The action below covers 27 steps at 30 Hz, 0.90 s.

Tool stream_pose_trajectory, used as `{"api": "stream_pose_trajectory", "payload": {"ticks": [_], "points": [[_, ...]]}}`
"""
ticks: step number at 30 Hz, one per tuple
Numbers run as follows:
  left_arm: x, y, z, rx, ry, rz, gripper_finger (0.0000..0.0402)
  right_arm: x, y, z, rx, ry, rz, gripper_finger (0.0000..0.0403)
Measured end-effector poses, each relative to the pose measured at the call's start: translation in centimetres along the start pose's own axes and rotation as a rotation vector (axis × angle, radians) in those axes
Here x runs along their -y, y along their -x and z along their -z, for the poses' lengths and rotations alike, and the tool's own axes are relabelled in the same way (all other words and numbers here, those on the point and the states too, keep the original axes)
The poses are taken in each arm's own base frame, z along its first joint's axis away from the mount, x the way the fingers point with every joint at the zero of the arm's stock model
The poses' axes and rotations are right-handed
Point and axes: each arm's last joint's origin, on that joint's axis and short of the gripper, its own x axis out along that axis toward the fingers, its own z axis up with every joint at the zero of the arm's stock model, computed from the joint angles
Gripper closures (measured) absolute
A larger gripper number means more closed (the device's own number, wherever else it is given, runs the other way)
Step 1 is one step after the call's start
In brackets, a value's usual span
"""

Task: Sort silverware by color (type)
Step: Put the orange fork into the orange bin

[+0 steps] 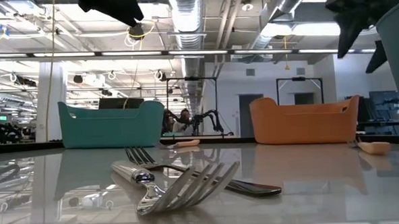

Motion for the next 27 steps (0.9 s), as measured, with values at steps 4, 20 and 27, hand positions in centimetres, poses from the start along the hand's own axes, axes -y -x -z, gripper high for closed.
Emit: {"api": "stream_pose_trajectory", "payload": {"ticks": [4, 20, 27], "points": [[0.0, 0.0, 0.0, 0.001, -0.039, -0.003, 0.0225, -1.6, -2.3, 2.2, -0.042, 0.011, 0.120, 0.0072], [-0.3, -0.3, -0.2, -0.004, -0.278, -0.017, 0.0225, -4.7, -10.7, 6.7, -0.036, -0.125, 0.357, 0.0072], [-0.3, -0.6, -0.1, -0.051, -0.358, 0.087, 0.0225, -5.0, -13.4, 6.5, -0.046, -0.164, 0.410, 0.0102]]}}
